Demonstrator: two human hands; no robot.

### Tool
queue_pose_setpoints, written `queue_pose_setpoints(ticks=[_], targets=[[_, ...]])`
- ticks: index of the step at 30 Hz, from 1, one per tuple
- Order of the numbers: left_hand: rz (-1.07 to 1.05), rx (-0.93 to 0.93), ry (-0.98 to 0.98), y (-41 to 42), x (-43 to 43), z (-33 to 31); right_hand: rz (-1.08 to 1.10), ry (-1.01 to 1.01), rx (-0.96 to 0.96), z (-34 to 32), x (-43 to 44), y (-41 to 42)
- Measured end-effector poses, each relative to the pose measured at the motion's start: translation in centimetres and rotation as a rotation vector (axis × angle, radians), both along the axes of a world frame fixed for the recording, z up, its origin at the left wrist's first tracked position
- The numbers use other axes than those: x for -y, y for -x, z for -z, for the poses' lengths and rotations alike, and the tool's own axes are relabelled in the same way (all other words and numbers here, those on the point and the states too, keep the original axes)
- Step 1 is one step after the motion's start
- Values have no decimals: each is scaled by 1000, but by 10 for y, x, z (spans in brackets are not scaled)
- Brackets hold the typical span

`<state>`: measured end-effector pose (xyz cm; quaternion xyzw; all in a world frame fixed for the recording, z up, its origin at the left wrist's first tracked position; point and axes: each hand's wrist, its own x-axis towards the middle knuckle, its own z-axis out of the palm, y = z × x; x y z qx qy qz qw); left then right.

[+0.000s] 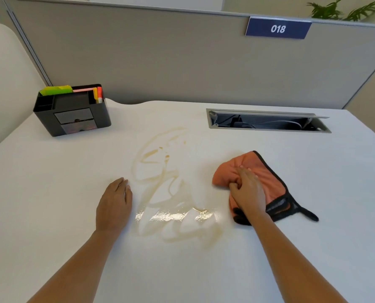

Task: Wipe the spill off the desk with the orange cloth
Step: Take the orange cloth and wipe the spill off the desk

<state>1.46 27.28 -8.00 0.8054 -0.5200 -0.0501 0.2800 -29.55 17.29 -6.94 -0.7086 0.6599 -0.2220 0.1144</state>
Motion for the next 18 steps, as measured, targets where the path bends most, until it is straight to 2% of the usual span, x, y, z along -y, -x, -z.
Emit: queue_pose_setpoints(ticks=[2,7,10,12,15,18], targets=[[-2,2,1,3,-6,1,-2,-5,-34,0,4,-13],[2,1,-5,10,-17,3,-343,-39,-14,9,-40,-22],[3,-25,-1,13,-23,5,-440,-35,-23,12,-62,9],[8,-42,5,13,-26,6,-350,-26,-7,12,-53,25],[16,-49,9,14,-29,8,-98,-1,-3,5,-28,16],[33,-55,10,12,-27,7,-53,-1,-21,3,-27,-17]])
